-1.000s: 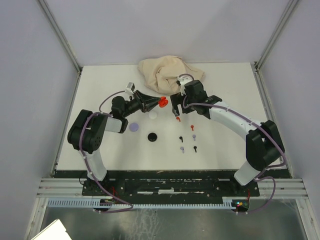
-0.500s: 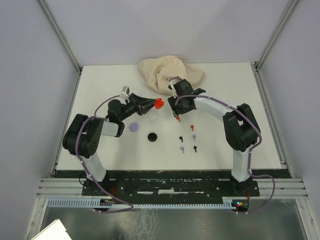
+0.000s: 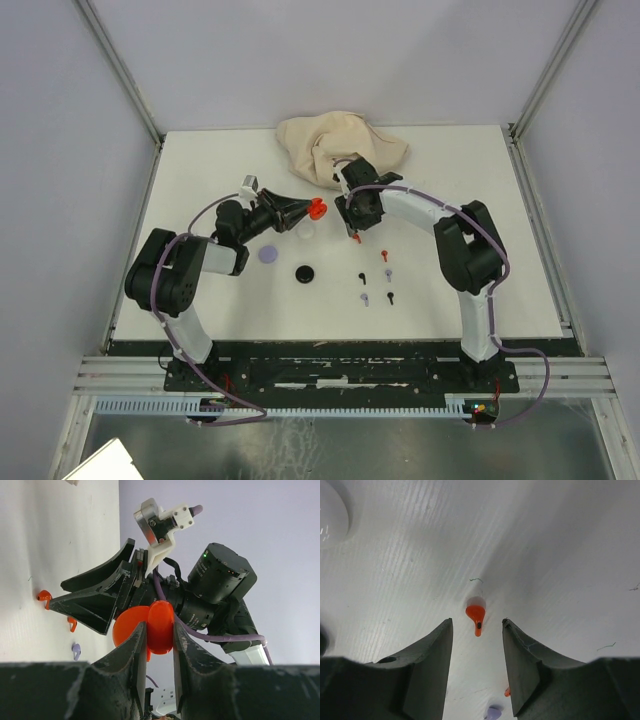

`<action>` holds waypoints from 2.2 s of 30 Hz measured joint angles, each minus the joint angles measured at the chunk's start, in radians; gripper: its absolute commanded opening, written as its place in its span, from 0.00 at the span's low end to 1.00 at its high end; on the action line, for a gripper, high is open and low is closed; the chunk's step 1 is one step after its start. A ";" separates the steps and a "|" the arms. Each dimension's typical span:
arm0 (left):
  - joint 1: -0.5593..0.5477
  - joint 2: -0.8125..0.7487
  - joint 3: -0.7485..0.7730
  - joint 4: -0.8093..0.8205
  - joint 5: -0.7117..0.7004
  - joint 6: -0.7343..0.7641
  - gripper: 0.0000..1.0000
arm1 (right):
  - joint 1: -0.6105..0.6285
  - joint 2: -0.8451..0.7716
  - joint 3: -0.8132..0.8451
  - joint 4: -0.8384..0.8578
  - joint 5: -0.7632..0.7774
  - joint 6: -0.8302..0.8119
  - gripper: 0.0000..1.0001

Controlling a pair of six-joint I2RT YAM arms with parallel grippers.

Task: Insert the wireless bluetooth earbuds into the charging case
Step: Pick up the earbud from the center of the board.

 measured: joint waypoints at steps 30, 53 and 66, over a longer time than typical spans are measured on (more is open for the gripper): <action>0.011 0.000 -0.031 0.013 -0.011 -0.001 0.03 | 0.000 0.097 0.070 -0.051 -0.022 0.002 0.25; 0.014 0.000 -0.034 -0.011 -0.015 -0.001 0.03 | 0.000 -0.321 -0.326 0.384 -0.008 0.003 0.09; -0.044 0.053 0.062 -0.071 -0.013 -0.020 0.03 | 0.000 -0.563 -0.687 1.114 -0.184 0.006 0.02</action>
